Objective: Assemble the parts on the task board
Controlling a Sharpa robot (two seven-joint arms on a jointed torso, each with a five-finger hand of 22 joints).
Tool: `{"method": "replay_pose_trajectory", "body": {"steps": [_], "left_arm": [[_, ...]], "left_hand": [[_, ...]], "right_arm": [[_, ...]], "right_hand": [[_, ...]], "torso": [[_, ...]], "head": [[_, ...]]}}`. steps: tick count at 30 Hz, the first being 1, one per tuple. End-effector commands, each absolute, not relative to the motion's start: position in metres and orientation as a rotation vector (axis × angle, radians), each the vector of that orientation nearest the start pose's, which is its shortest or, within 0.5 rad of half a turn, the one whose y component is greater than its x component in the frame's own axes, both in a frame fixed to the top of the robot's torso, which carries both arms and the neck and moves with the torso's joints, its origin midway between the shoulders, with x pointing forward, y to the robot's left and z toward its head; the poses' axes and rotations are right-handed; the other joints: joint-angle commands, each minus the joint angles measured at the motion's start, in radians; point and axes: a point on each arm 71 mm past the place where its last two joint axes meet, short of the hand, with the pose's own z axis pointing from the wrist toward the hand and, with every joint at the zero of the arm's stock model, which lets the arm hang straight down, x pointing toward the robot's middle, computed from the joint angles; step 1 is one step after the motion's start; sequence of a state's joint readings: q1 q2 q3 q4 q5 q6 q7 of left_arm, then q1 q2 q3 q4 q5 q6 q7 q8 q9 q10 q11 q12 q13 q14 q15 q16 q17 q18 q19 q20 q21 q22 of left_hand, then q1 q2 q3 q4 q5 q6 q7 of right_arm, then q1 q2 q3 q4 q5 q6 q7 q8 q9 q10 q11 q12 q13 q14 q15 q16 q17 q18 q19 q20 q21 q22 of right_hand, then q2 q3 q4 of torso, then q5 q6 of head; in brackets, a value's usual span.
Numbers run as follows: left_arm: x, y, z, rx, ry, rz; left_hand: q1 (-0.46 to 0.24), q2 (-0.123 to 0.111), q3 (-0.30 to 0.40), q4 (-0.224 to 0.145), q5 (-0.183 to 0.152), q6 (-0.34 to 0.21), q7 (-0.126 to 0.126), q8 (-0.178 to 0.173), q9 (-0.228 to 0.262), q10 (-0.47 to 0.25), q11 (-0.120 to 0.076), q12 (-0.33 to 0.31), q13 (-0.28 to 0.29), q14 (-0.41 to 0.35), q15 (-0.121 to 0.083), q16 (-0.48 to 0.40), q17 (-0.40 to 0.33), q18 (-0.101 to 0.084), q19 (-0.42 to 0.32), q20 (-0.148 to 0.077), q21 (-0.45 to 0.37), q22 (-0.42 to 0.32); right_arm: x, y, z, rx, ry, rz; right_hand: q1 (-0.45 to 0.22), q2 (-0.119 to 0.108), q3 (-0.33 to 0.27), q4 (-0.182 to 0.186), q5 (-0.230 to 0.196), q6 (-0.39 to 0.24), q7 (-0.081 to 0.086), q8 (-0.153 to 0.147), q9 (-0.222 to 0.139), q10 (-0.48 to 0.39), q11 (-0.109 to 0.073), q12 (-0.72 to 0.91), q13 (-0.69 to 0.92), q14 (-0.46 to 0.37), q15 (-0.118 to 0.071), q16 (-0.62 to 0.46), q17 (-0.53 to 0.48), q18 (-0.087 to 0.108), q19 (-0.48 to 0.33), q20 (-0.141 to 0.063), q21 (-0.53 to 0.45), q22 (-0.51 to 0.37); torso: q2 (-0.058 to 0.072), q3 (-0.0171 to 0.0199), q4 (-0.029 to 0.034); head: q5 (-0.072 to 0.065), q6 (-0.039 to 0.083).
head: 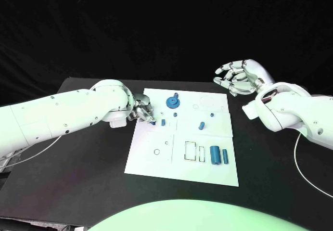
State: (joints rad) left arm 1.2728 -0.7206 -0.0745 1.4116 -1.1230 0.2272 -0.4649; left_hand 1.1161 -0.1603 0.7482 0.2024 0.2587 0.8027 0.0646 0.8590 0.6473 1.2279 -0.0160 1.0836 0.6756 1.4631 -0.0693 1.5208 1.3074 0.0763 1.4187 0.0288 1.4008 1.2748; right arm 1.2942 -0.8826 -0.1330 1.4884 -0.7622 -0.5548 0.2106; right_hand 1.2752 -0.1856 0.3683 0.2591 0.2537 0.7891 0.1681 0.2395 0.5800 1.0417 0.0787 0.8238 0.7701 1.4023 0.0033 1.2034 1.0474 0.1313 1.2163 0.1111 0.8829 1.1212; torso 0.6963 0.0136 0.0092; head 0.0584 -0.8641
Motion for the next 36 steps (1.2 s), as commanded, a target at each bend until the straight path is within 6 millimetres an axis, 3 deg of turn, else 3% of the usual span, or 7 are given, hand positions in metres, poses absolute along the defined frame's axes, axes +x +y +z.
{"method": "replay_pose_trajectory", "body": {"steps": [1, 14, 25, 36], "left_arm": [[0.499, 0.183, -0.212, 0.004, 2.345, -0.406], [0.497, 0.177, -0.214, 0.020, 2.369, -0.419], [0.499, 0.172, -0.215, 0.022, 2.378, -0.403], [0.500, 0.172, -0.216, 0.026, 2.389, -0.391]], "left_hand": [[-0.002, 0.011, 0.183, -0.175, 0.006, 0.000, -0.006, 0.004, 0.000, 0.007, -0.002, 0.007, 0.001, 0.086, -0.007, 0.003, 0.181, -0.011, 0.008, 0.000, 0.003, 0.001], [-0.030, 0.002, 0.188, -0.174, 0.007, 0.014, -0.012, 0.018, 0.003, 0.020, -0.006, 0.019, 0.017, 0.089, -0.009, 0.009, 0.190, -0.012, 0.011, -0.001, 0.008, 0.008], [-0.049, 0.006, 0.187, -0.169, 0.008, 0.023, -0.018, 0.028, 0.005, 0.033, -0.011, 0.029, 0.031, 0.090, -0.013, 0.013, 0.196, -0.012, 0.011, -0.003, 0.008, 0.009], [-0.078, 0.005, 0.175, -0.162, 0.007, 0.032, -0.025, 0.039, 0.008, 0.042, -0.016, 0.034, 0.039, 0.091, -0.017, 0.015, 0.200, -0.012, 0.011, -0.006, 0.008, 0.010]], "right_arm": [[0.499, -0.238, -0.158, 0.383, 1.454, 0.996], [0.498, -0.238, -0.158, 0.383, 1.455, 0.997], [0.498, -0.237, -0.158, 0.383, 1.455, 0.998], [0.498, -0.238, -0.158, 0.383, 1.453, 0.997]], "right_hand": [[-0.002, 0.005, -0.005, 0.003, 0.003, 0.004, -0.004, 0.005, 0.001, 0.004, -0.001, 0.006, -0.001, 0.007, 0.000, -0.004, 0.001, 0.007, 0.005, -0.001, -0.006, -0.001], [-0.003, 0.007, -0.007, 0.005, 0.005, 0.005, -0.004, 0.006, 0.002, 0.004, -0.001, 0.007, -0.002, 0.007, 0.000, -0.004, 0.001, 0.007, 0.005, -0.002, -0.008, -0.002], [-0.003, 0.007, -0.007, 0.005, 0.005, 0.005, -0.004, 0.006, 0.002, 0.004, -0.001, 0.007, -0.002, 0.007, 0.000, -0.004, 0.001, 0.007, 0.005, -0.002, -0.008, -0.002], [-0.003, 0.007, -0.007, 0.005, 0.005, 0.005, -0.004, 0.006, 0.002, 0.004, -0.001, 0.007, -0.002, 0.007, 0.000, -0.004, 0.001, 0.007, 0.005, -0.002, -0.008, -0.002]], "torso": [[0.000, 0.0000, -0.0001], [0.000, 0.0007, -0.0006], [0.000, 0.0011, -0.0014], [0.000, 0.0006, 0.0012]], "head": [[0.000, -0.001], [-0.001, -0.007], [-0.003, -0.008], [-0.007, -0.008]]}}
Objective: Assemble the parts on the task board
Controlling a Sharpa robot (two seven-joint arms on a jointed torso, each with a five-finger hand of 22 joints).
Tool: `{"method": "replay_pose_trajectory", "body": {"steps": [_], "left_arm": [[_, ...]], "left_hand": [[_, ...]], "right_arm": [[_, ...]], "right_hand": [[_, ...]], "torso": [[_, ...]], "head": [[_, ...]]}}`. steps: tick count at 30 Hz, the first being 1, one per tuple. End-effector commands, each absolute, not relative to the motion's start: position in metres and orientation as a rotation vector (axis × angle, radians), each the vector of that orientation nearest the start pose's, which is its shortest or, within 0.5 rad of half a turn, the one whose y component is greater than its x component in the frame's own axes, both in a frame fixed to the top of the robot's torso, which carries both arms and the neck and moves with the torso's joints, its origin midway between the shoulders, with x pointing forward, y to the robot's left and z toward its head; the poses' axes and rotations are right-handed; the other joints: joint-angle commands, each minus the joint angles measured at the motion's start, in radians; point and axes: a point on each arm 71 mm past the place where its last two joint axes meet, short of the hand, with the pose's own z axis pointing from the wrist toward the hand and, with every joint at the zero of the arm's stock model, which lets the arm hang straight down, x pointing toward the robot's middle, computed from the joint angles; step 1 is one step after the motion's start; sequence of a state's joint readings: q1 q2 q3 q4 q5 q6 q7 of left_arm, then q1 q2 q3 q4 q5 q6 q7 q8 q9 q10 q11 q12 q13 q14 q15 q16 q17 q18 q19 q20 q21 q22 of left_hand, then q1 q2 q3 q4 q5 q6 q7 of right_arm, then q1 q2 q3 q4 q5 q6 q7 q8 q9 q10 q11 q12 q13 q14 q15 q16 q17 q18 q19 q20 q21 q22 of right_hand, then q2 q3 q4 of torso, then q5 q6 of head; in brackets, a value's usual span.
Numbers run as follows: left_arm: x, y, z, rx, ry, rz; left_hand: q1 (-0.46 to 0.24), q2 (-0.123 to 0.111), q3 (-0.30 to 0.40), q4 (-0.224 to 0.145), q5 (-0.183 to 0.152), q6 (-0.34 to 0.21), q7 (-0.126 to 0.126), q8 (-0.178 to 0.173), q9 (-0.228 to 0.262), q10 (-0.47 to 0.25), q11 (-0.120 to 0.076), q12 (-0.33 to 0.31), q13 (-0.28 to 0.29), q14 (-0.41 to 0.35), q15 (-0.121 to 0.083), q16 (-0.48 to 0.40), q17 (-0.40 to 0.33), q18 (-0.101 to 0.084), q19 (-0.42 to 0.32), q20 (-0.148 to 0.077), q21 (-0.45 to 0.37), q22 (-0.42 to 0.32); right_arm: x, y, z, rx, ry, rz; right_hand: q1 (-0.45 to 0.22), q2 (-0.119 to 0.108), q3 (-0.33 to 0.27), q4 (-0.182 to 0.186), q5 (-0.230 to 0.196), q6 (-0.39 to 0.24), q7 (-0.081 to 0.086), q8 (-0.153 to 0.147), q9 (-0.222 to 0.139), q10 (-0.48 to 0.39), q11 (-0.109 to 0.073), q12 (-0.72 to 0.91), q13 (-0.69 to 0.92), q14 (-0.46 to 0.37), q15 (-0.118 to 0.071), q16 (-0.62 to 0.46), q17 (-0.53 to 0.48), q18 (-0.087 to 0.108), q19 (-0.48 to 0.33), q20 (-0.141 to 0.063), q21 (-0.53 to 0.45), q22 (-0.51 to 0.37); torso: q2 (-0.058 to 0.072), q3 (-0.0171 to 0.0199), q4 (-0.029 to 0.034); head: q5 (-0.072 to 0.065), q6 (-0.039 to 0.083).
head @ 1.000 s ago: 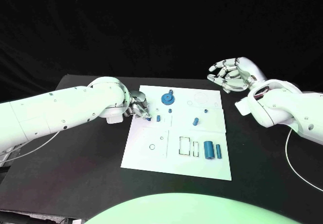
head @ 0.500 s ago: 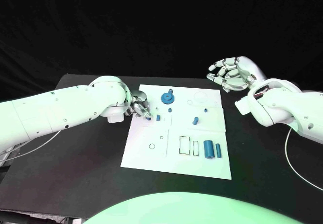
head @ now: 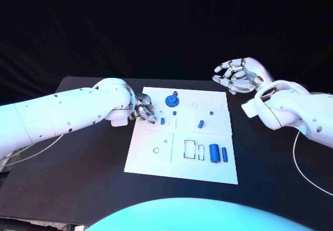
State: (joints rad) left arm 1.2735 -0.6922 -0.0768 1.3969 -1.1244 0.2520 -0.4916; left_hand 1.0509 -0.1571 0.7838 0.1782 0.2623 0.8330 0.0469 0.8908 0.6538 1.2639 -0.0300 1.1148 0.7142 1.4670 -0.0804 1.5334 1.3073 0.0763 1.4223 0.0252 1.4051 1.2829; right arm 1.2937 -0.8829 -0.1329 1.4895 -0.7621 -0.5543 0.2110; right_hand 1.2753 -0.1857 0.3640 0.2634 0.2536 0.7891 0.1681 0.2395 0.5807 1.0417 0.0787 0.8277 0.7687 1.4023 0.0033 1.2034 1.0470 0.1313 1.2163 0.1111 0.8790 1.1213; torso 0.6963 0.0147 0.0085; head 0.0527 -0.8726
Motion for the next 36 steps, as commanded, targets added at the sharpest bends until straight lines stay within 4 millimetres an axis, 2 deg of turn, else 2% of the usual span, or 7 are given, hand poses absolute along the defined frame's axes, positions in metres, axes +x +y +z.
{"method": "replay_pose_trajectory", "body": {"steps": [1, 3, 9, 16, 20, 24, 36], "left_arm": [[0.500, 0.172, -0.216, 0.026, 2.389, -0.390], [0.500, 0.173, -0.216, 0.025, 2.390, -0.388], [0.502, 0.176, -0.217, 0.015, 2.386, -0.379], [0.504, 0.179, -0.216, -0.009, 2.369, -0.375], [0.505, 0.181, -0.216, -0.025, 2.365, -0.380], [0.505, 0.182, -0.216, -0.037, 2.362, -0.384], [0.505, 0.185, -0.212, -0.077, 2.341, -0.413]], "left_hand": [[-0.017, 0.001, 0.136, -0.136, 0.002, 0.001, -0.008, 0.008, 0.002, 0.007, -0.002, 0.002, 0.000, 0.088, -0.007, 0.003, 0.201, -0.012, 0.007, -0.002, 0.004, 0.001], [-0.027, 0.000, 0.126, -0.131, 0.000, 0.001, -0.010, 0.009, 0.002, 0.008, -0.003, 0.002, -0.001, 0.087, -0.008, 0.003, 0.200, -0.012, 0.007, -0.003, 0.004, 0.002], [-0.093, -0.019, 0.036, -0.078, -0.011, 0.008, -0.018, 0.011, -0.004, 0.006, -0.009, 0.002, 0.000, 0.088, -0.013, 0.004, 0.201, -0.012, 0.007, -0.007, 0.002, 0.001], [-0.157, -0.019, -0.043, -0.001, -0.014, 0.018, -0.016, 0.006, -0.016, 0.002, -0.008, 0.003, 0.001, 0.088, -0.013, 0.005, 0.202, -0.012, 0.007, -0.007, 0.000, 0.000], [-0.206, -0.040, -0.115, 0.056, -0.015, 0.025, -0.014, 0.004, -0.022, 0.002, -0.006, 0.006, 0.004, 0.088, -0.011, 0.006, 0.203, -0.013, 0.008, -0.006, 0.000, 0.003], [-0.217, -0.044, -0.172, 0.093, -0.014, 0.026, -0.016, 0.003, -0.025, 0.001, -0.007, 0.007, 0.005, 0.088, -0.012, 0.006, 0.203, -0.012, 0.009, -0.007, -0.001, 0.003], [-0.224, -0.038, -0.218, 0.113, -0.015, 0.026, -0.017, 0.003, -0.027, 0.000, -0.008, 0.007, 0.007, 0.088, -0.014, 0.006, 0.203, -0.012, 0.008, -0.008, -0.002, 0.002]], "right_arm": [[0.498, -0.238, -0.158, 0.383, 1.453, 0.997], [0.498, -0.238, -0.158, 0.383, 1.453, 0.996], [0.498, -0.239, -0.158, 0.384, 1.451, 0.995], [0.498, -0.240, -0.158, 0.385, 1.450, 0.993], [0.498, -0.241, -0.158, 0.385, 1.449, 0.993], [0.498, -0.241, -0.158, 0.386, 1.450, 0.993], [0.498, -0.241, -0.159, 0.390, 1.451, 0.996]], "right_hand": [[-0.003, 0.007, -0.002, 0.001, 0.005, 0.005, -0.004, 0.006, 0.001, 0.004, -0.001, 0.003, -0.001, 0.007, 0.000, -0.004, 0.001, 0.007, 0.005, -0.002, -0.004, -0.002], [-0.003, 0.007, -0.002, 0.001, 0.005, 0.005, -0.004, 0.006, 0.001, 0.004, -0.001, 0.003, -0.001, 0.007, 0.000, -0.004, 0.001, 0.007, 0.005, -0.002, -0.004, -0.002], [-0.003, 0.007, -0.002, 0.001, 0.005, 0.005, -0.004, 0.006, 0.001, 0.004, -0.001, 0.003, -0.001, 0.007, 0.000, -0.004, 0.001, 0.007, 0.005, -0.002, -0.004, -0.002], [-0.003, 0.007, -0.004, 0.001, 0.007, 0.005, -0.004, 0.007, 0.001, 0.003, -0.001, 0.004, -0.002, 0.006, 0.000, -0.007, 0.000, 0.008, 0.004, -0.002, -0.008, -0.004], [-0.003, 0.007, -0.004, 0.002, 0.007, 0.005, -0.004, 0.007, 0.001, 0.003, -0.001, 0.004, -0.002, 0.006, 0.000, -0.008, -0.001, 0.008, 0.004, -0.002, -0.010, -0.005], [-0.003, 0.007, -0.004, 0.002, 0.007, 0.005, -0.004, 0.007, 0.001, 0.003, -0.001, 0.004, -0.002, 0.006, 0.000, -0.008, -0.001, 0.008, 0.004, -0.002, -0.010, -0.005], [-0.004, 0.006, -0.005, 0.002, 0.007, 0.004, -0.004, 0.006, 0.001, 0.002, -0.001, 0.004, -0.003, 0.005, 0.000, -0.009, -0.003, 0.009, 0.003, -0.002, -0.012, -0.006]], "torso": [[-0.001, -0.0002, 0.0016], [-0.001, -0.0001, 0.0016], [-0.001, 0.0001, 0.0005], [0.000, -0.0006, 0.0006], [-0.001, 0.0001, -0.0003], [-0.001, 0.0001, -0.0003], [0.000, -0.0008, 0.0005]], "head": [[-0.001, 0.000], [-0.001, 0.000], [-0.001, 0.004], [-0.003, 0.007], [-0.003, 0.008], [-0.003, 0.008], [-0.004, 0.009]]}}
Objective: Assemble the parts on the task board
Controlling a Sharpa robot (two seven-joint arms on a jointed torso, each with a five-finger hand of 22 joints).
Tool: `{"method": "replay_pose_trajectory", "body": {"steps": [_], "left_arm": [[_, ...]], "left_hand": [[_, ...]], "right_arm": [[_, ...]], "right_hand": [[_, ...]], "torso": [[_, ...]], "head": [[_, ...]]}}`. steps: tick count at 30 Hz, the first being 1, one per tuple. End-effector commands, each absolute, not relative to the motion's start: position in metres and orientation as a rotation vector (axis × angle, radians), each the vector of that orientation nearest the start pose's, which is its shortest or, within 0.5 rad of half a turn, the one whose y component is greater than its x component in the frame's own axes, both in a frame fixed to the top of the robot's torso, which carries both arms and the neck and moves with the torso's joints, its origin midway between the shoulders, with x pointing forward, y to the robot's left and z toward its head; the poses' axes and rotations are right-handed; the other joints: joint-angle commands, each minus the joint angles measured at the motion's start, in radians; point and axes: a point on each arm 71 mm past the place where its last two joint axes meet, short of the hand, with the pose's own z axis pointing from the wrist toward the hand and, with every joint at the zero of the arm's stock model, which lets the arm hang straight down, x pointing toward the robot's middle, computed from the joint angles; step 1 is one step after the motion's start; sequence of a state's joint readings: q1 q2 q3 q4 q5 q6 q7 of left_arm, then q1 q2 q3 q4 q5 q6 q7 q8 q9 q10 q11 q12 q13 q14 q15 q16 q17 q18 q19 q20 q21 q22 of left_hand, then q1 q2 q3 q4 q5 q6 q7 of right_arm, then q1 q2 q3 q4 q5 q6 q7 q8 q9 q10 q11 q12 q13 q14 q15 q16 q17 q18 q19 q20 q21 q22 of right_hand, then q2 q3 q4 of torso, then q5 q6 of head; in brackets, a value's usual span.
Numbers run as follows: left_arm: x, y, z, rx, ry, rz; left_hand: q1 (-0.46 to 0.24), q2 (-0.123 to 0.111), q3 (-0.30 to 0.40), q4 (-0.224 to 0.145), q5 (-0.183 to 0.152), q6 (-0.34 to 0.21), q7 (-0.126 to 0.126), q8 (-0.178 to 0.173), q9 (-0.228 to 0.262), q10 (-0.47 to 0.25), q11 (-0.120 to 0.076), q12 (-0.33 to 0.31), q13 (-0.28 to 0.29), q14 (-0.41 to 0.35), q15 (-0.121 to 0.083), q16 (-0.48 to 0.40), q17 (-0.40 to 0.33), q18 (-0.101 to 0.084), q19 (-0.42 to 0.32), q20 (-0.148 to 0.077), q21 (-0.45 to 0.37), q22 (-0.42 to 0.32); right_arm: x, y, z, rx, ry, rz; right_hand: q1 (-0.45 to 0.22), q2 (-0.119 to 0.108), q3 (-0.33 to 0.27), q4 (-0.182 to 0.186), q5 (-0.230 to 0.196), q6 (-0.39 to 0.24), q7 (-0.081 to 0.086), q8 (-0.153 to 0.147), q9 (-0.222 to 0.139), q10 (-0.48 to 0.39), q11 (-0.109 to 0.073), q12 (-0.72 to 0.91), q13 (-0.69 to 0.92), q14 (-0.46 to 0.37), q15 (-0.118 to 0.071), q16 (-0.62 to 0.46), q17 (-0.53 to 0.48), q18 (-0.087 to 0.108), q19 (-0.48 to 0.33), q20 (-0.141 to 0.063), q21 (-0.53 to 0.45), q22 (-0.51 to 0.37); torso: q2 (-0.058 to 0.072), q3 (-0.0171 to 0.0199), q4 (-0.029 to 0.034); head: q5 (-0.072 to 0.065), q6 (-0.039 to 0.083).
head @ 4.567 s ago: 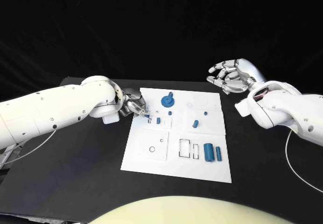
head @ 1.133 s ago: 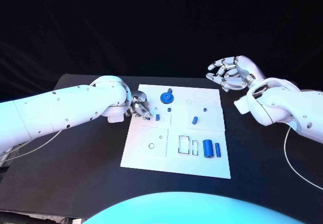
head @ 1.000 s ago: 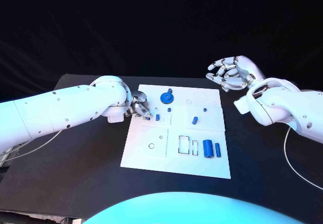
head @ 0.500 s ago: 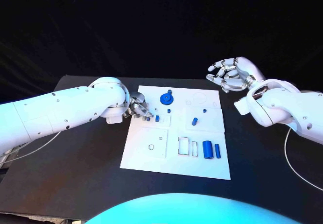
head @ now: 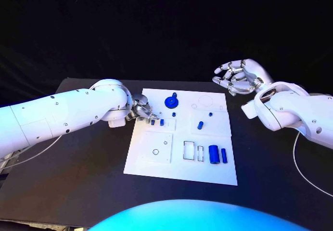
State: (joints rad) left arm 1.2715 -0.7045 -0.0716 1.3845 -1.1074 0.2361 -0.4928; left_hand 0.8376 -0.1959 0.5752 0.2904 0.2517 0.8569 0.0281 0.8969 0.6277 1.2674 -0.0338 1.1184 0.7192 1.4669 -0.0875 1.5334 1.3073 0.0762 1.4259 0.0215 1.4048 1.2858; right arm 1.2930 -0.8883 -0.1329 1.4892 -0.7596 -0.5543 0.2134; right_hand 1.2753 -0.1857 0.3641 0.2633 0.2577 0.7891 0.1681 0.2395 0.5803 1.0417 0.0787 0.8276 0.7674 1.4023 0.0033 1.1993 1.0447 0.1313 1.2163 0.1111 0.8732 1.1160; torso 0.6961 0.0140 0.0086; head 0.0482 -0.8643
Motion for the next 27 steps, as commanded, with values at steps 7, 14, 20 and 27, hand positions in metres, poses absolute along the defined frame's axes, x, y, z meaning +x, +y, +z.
{"method": "replay_pose_trajectory", "body": {"steps": [7, 14, 20, 27], "left_arm": [[0.509, 0.184, -0.197, -0.189, 2.187, -0.601], [0.511, 0.170, -0.178, -0.207, 1.962, -0.883], [0.510, 0.148, -0.173, -0.033, 1.838, -0.943], [0.511, 0.130, -0.183, 0.173, 1.777, -0.908]], "left_hand": [[0.023, 0.040, -0.050, -0.001, 0.006, -0.073, 0.029, -0.035, -0.014, -0.120, 0.019, -0.104, -0.165, 0.071, 0.011, -0.026, 0.148, 0.005, -0.038, 0.005, -0.058, -0.084], [0.279, 0.002, -0.021, -0.068, 0.008, -0.238, 0.134, -0.132, -0.079, -0.386, 0.120, -0.262, -0.270, -0.207, 0.101, -0.394, -0.347, 0.106, -0.365, 0.080, -0.513, -0.640], [0.434, -0.021, 0.001, -0.138, -0.001, -0.271, 0.154, -0.192, -0.140, -0.464, 0.145, -0.354, -0.347, -0.302, 0.124, -0.495, -0.471, 0.108, -0.369, 0.103, -0.591, -0.693], [0.488, -0.039, -0.007, -0.174, -0.006, -0.254, 0.154, -0.228, -0.192, -0.502, 0.148, -0.401, -0.396, -0.309, 0.126, -0.478, -0.491, 0.108, -0.349, 0.103, -0.587, -0.693]], "right_arm": [[0.498, -0.242, -0.159, 0.392, 1.452, 0.995], [0.499, -0.243, -0.160, 0.395, 1.451, 0.990], [0.499, -0.243, -0.160, 0.395, 1.451, 0.990], [0.499, -0.241, -0.160, 0.393, 1.454, 0.995]], "right_hand": [[-0.004, 0.006, -0.005, 0.002, 0.003, 0.004, -0.004, 0.006, 0.001, 0.002, -0.001, 0.004, -0.001, 0.005, 0.000, -0.005, -0.001, 0.009, 0.003, -0.002, -0.006, -0.001], [-0.004, 0.007, -0.006, 0.003, 0.004, 0.003, -0.003, 0.006, 0.001, 0.002, 0.000, 0.004, -0.002, 0.005, 0.000, -0.006, -0.001, 0.009, 0.002, -0.002, -0.008, -0.002], [-0.004, 0.008, -0.005, 0.003, 0.004, 0.002, -0.003, 0.006, 0.001, 0.002, -0.001, 0.004, -0.002, 0.004, 0.000, -0.007, -0.002, 0.009, 0.001, -0.002, -0.010, -0.003], [-0.004, 0.008, -0.005, 0.003, 0.004, 0.002, -0.003, 0.006, 0.001, 0.002, -0.001, 0.004, -0.002, 0.004, 0.000, -0.007, -0.002, 0.009, 0.001, -0.002, -0.010, -0.003]], "torso": [[0.000, 0.0000, 0.0001], [0.001, -0.0001, 0.0011], [0.000, 0.0000, -0.0002], [0.001, 0.0005, -0.0016]], "head": [[-0.003, 0.005], [-0.009, 0.013], [-0.015, 0.020], [-0.021, 0.029]]}}
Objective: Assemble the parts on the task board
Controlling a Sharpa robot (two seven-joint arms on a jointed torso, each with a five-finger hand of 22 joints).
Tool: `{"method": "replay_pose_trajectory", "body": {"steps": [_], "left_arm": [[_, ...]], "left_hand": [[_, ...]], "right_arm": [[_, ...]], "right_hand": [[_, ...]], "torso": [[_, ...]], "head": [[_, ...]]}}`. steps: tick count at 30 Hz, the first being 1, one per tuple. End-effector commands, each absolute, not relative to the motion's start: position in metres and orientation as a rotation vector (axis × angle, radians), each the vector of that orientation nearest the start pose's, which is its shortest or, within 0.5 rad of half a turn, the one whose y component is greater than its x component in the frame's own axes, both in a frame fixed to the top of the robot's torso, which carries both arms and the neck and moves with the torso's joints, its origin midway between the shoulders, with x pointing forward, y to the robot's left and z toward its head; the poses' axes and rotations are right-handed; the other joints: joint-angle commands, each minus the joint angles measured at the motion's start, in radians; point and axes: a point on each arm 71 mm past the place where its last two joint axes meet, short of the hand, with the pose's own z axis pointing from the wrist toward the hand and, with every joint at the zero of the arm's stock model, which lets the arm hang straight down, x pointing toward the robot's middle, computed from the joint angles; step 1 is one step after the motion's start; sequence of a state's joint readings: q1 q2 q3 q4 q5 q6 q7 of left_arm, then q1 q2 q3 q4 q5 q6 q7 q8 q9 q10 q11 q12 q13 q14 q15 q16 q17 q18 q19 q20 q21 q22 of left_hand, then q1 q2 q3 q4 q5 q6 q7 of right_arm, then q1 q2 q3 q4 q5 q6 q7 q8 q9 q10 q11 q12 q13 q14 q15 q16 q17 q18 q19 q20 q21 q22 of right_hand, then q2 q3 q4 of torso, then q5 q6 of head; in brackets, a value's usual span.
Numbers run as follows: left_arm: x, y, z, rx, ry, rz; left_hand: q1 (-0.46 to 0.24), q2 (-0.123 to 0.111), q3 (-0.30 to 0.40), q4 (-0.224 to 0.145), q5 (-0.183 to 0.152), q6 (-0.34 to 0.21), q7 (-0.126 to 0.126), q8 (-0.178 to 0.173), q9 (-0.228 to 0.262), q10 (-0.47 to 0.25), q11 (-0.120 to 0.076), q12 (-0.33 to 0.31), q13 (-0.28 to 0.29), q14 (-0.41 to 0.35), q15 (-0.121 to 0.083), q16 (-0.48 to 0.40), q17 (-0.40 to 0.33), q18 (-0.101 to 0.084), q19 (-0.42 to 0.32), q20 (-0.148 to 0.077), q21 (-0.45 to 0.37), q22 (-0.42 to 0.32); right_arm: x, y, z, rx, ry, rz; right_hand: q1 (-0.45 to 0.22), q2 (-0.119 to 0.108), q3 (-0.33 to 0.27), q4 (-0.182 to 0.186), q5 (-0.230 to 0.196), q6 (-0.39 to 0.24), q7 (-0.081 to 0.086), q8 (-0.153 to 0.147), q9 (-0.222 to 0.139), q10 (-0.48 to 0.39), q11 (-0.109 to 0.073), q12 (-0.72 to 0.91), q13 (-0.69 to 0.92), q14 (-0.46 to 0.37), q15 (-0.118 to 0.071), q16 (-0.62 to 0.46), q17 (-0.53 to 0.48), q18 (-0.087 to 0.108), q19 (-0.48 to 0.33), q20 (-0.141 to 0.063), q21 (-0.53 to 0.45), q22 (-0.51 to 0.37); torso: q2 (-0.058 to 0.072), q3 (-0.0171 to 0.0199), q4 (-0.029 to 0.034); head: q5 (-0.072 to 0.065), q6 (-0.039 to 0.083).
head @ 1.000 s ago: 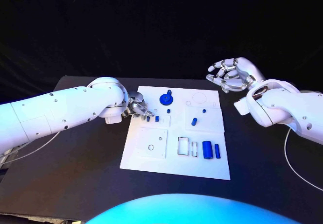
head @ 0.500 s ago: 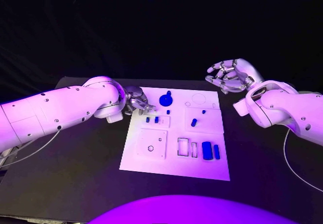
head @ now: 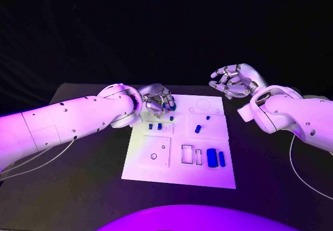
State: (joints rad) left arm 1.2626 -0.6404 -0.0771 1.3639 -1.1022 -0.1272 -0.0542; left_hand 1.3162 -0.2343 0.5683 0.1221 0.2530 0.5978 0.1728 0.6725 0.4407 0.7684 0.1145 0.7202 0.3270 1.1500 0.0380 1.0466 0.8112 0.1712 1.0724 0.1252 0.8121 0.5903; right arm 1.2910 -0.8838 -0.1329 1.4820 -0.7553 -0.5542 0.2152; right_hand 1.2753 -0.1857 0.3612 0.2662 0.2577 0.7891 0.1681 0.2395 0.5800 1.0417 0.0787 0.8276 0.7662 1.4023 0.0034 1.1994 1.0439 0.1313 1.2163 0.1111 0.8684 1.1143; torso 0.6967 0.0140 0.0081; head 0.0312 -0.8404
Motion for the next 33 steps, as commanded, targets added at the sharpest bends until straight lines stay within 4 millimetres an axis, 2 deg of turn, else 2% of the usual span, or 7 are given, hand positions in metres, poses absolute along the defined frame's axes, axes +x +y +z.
{"method": "replay_pose_trajectory", "body": {"steps": [1, 4, 11, 17, 20, 22, 33], "left_arm": [[0.512, 0.128, -0.184, 0.195, 1.771, -0.900], [0.513, 0.123, -0.188, 0.275, 1.755, -0.859], [0.518, 0.118, -0.195, 0.386, 1.774, -0.768], [0.520, 0.114, -0.201, 0.419, 1.808, -0.725], [0.521, 0.112, -0.203, 0.429, 1.821, -0.715], [0.520, 0.110, -0.205, 0.436, 1.832, -0.712], [0.518, 0.105, -0.209, 0.455, 1.890, -0.695]], "left_hand": [[0.016, -0.003, -0.003, -0.011, -0.007, 0.007, 0.007, -0.010, -0.014, -0.006, -0.002, -0.006, -0.011, 0.020, -0.001, 0.030, 0.019, 0.013, 0.009, -0.001, 0.013, 0.007], [0.025, -0.007, -0.005, -0.019, -0.008, 0.019, 0.003, -0.026, -0.035, -0.005, -0.004, -0.015, -0.026, 0.048, -0.004, 0.076, 0.048, 0.013, 0.020, -0.004, 0.033, 0.019], [0.016, -0.025, -0.026, -0.013, -0.016, 0.051, -0.004, -0.065, -0.080, -0.004, -0.004, -0.047, -0.068, 0.110, -0.003, 0.180, 0.110, -0.013, 0.097, -0.004, 0.182, 0.186], [0.016, -0.025, -0.035, -0.010, -0.021, 0.073, -0.003, -0.079, -0.096, -0.003, -0.002, -0.058, -0.082, 0.122, -0.002, 0.206, 0.120, -0.019, 0.109, -0.002, 0.218, 0.227], [0.019, -0.022, -0.037, -0.009, -0.022, 0.082, -0.004, -0.085, -0.102, 0.002, -0.003, -0.060, -0.087, 0.136, -0.002, 0.224, 0.136, -0.024, 0.124, -0.002, 0.245, 0.259], [0.022, -0.021, -0.040, -0.008, -0.024, 0.090, -0.005, -0.091, -0.108, 0.007, -0.004, -0.063, -0.093, 0.146, -0.003, 0.238, 0.144, -0.028, 0.136, -0.002, 0.267, 0.284], [0.022, -0.018, -0.046, 0.000, -0.024, 0.127, -0.009, -0.113, -0.127, 0.043, -0.009, -0.073, -0.110, 0.184, -0.008, 0.279, 0.171, -0.040, 0.169, -0.004, 0.332, 0.360]], "right_arm": [[0.499, -0.241, -0.160, 0.393, 1.455, 0.995], [0.499, -0.240, -0.160, 0.393, 1.455, 0.996], [0.499, -0.240, -0.161, 0.393, 1.456, 0.997], [0.499, -0.240, -0.161, 0.393, 1.456, 0.998], [0.498, -0.240, -0.161, 0.393, 1.456, 0.999], [0.498, -0.239, -0.161, 0.393, 1.456, 0.999], [0.499, -0.238, -0.161, 0.392, 1.455, 1.000]], "right_hand": [[-0.004, 0.008, -0.003, 0.000, 0.004, 0.002, -0.003, 0.006, 0.001, 0.002, -0.001, 0.005, -0.001, 0.004, 0.000, -0.007, -0.001, 0.009, 0.001, -0.002, -0.005, -0.001], [-0.002, 0.010, -0.002, 0.000, 0.005, 0.002, -0.003, 0.006, 0.001, 0.001, -0.001, 0.005, -0.002, 0.004, 0.000, -0.007, -0.001, 0.009, 0.001, -0.002, -0.006, -0.001], [-0.002, 0.010, -0.002, 0.000, 0.005, 0.002, -0.003, 0.006, 0.001, 0.001, -0.001, 0.005, -0.002, 0.004, 0.000, -0.007, -0.001, 0.009, 0.001, -0.002, -0.006, -0.001], [-0.002, 0.010, -0.002, 0.000, 0.005, 0.002, -0.003, 0.006, 0.001, 0.001, -0.001, 0.005, -0.002, 0.004, 0.000, -0.007, -0.001, 0.009, 0.001, -0.002, -0.006, -0.001], [-0.002, 0.010, -0.002, 0.000, 0.005, 0.002, -0.003, 0.006, 0.001, 0.001, -0.001, 0.005, -0.002, 0.004, 0.000, -0.007, -0.001, 0.009, 0.001, -0.002, -0.006, -0.001], [-0.002, 0.010, -0.002, 0.000, 0.005, 0.002, -0.003, 0.006, 0.001, 0.001, -0.001, 0.005, -0.002, 0.004, 0.000, -0.007, -0.001, 0.009, 0.001, -0.002, -0.006, -0.001], [-0.002, 0.010, -0.002, 0.000, 0.005, 0.002, -0.003, 0.006, 0.001, 0.001, -0.001, 0.005, -0.002, 0.004, 0.000, -0.007, -0.001, 0.009, 0.001, -0.002, -0.006, -0.001]], "torso": [[0.000, 0.0006, -0.0009], [0.000, -0.0001, 0.0007], [0.000, 0.0000, 0.0006], [0.002, 0.0000, -0.0003], [0.001, -0.0006, -0.0001], [0.001, 0.0005, -0.0013], [0.000, 0.0004, 0.0027]], "head": [[-0.004, 0.007], [-0.008, 0.009], [-0.010, 0.014], [-0.011, 0.016], [-0.013, 0.013], [-0.012, 0.011], [-0.012, 0.008]]}}
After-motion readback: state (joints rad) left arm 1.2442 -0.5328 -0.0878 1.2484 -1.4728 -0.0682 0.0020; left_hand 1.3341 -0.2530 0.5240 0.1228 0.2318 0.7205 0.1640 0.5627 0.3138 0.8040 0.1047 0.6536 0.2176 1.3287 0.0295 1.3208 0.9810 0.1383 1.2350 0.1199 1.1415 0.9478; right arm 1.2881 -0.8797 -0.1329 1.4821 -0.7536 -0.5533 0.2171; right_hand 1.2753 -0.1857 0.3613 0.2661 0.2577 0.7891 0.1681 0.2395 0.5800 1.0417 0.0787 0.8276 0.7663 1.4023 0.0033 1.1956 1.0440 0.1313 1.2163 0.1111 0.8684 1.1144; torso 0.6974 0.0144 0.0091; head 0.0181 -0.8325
